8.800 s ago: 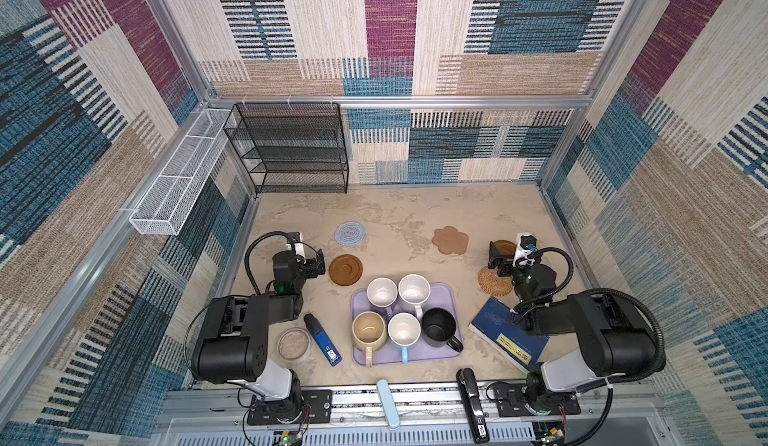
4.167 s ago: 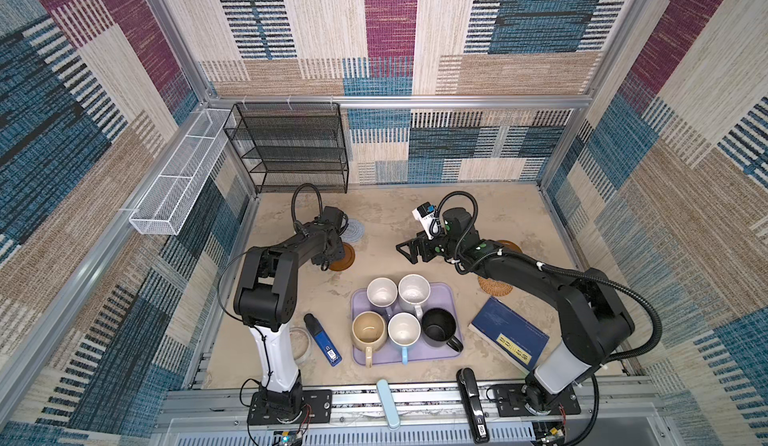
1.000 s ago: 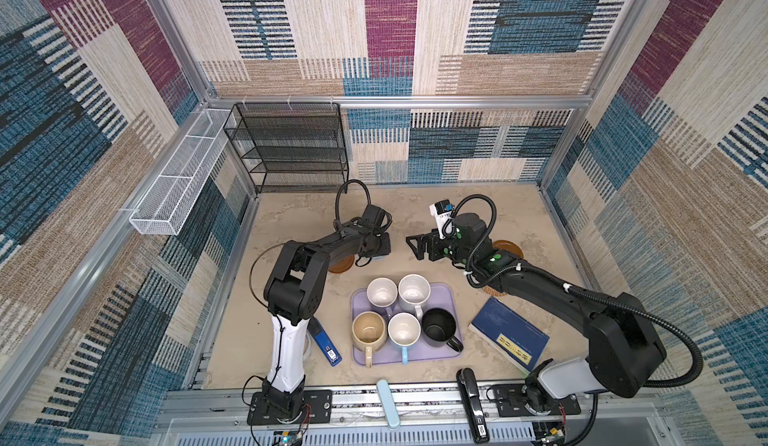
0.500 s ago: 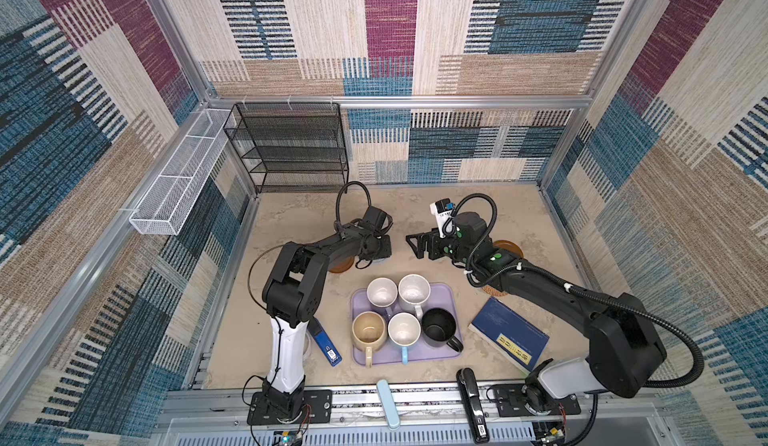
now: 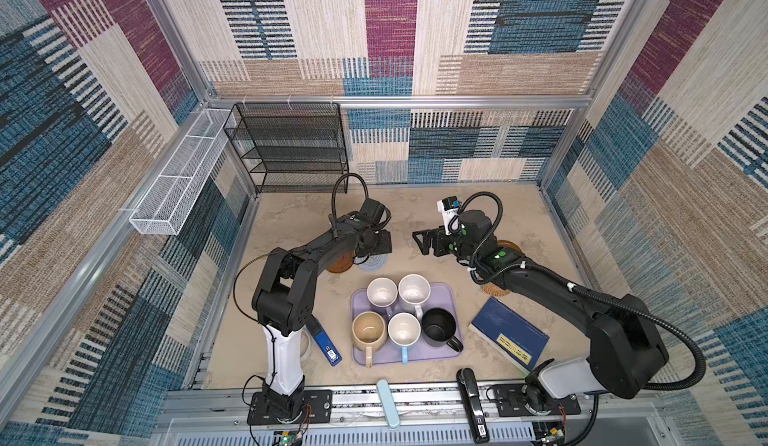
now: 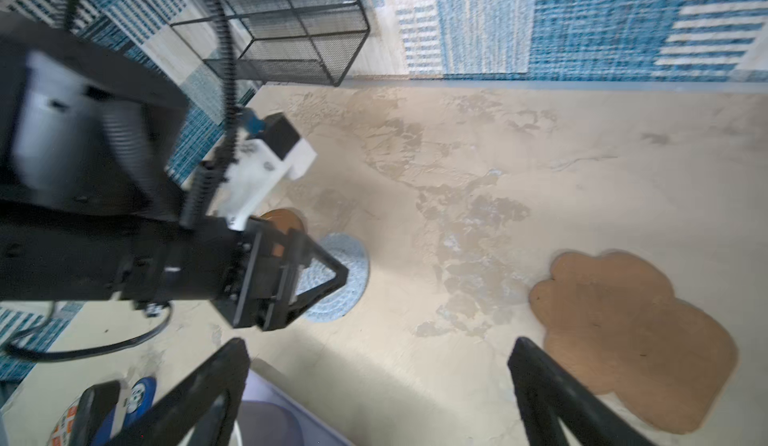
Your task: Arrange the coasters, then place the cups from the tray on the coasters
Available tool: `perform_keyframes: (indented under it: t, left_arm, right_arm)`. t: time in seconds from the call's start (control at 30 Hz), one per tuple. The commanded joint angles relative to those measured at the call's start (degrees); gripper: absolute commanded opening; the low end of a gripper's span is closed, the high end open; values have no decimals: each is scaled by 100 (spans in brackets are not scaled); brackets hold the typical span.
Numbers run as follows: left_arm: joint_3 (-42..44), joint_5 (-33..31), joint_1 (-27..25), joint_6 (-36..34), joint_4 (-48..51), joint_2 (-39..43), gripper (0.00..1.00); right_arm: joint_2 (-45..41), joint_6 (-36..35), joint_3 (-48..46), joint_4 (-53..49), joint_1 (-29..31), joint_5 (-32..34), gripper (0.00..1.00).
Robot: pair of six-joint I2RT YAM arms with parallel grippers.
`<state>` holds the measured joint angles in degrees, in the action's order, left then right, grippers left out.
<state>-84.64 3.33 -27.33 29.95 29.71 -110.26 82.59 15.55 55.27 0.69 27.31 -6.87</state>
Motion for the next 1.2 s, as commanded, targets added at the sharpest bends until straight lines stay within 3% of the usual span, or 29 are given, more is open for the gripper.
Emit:
perform_keyframes:
  t: [0.0, 0.17, 0.33, 0.63, 0.83, 1.17]
  left_arm:
    - [151, 174, 3, 45, -222, 404, 77]
    - [1064, 988, -9, 180, -1392, 1268, 100]
    - [1550, 1325, -27, 239, -1914, 1789, 100]
    - [1854, 1573, -44, 300, -2233, 1694, 97]
    - [1984, 1609, -44, 262, -2205, 1743, 97]
    - [2195, 1540, -5, 154, -2169, 1986, 96]
  right_arm:
    - [14, 3, -95, 78, -365, -181, 100]
    - [526, 66, -86, -174, -1129, 8, 100]
    - [1577, -193, 499, -572, -1651, 488, 100]
    - [2922, -538, 1549, -850, -1861, 393, 93]
    - [3303, -744, 1941, -1144, -1861, 348, 90]
    - [3442, -1016, 1839, -1038, -1845, -1, 80]
